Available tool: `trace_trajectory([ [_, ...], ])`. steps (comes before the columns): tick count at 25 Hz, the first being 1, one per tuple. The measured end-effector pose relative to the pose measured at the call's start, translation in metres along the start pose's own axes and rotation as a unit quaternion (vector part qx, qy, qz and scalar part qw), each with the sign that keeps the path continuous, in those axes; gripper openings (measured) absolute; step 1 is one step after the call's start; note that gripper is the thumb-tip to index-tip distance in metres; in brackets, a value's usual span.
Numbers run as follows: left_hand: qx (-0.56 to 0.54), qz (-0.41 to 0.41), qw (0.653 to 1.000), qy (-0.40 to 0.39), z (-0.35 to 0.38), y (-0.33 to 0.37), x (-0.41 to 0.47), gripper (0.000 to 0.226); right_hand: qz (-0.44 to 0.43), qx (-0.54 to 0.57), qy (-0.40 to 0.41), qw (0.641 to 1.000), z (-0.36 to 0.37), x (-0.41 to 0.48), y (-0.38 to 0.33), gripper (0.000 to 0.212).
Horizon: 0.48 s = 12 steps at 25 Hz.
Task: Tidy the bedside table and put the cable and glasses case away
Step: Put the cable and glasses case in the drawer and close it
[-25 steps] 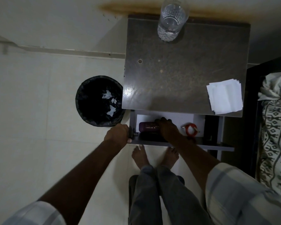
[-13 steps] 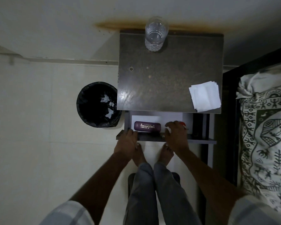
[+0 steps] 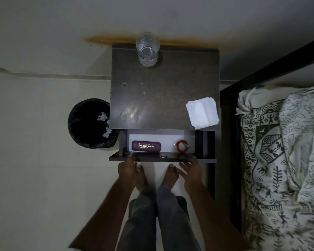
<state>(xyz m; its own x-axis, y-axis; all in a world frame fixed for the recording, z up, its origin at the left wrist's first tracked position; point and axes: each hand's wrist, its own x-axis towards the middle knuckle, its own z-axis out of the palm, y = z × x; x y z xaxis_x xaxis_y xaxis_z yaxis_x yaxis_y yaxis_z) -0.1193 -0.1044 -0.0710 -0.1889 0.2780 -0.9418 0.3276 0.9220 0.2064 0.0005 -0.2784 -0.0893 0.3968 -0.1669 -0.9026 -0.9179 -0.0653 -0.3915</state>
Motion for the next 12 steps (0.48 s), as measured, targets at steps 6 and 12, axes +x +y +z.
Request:
trace_trajectory([
  [6,-0.119,0.003,0.993,-0.019,0.008,0.018,-0.009,0.014,0.038,0.146,-0.028,0.988,0.013,-0.008,-0.015,0.05],
  [12,-0.149,0.035,0.985,-0.075,0.023,0.054,0.005,0.017,0.021,0.145,-0.065,0.987,0.043,0.008,-0.048,0.058],
])
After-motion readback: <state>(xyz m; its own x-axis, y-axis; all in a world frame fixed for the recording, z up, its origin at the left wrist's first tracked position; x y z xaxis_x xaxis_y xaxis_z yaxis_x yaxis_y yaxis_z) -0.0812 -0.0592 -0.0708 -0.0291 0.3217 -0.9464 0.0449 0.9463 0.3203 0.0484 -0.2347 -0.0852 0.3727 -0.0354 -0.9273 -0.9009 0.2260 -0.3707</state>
